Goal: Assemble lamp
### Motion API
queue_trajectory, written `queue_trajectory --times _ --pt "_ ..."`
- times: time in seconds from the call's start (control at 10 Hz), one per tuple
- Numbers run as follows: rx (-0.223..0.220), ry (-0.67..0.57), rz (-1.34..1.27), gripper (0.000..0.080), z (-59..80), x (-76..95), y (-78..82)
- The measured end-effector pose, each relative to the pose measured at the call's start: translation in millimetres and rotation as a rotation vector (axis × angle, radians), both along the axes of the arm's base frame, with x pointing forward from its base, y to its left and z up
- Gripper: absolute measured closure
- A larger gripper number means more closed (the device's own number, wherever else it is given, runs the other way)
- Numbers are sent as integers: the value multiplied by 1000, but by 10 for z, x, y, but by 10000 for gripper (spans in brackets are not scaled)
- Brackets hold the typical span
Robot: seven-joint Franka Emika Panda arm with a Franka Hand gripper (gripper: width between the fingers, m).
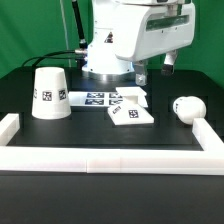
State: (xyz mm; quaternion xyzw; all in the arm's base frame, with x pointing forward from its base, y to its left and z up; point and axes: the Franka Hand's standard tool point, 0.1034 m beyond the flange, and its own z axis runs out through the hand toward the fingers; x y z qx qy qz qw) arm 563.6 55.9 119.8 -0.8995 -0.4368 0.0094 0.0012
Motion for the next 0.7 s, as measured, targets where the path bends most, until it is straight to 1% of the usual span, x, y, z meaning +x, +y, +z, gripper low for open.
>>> queue_trajectory --times 0.7 --pt "0 0 0 100 0 0 0"
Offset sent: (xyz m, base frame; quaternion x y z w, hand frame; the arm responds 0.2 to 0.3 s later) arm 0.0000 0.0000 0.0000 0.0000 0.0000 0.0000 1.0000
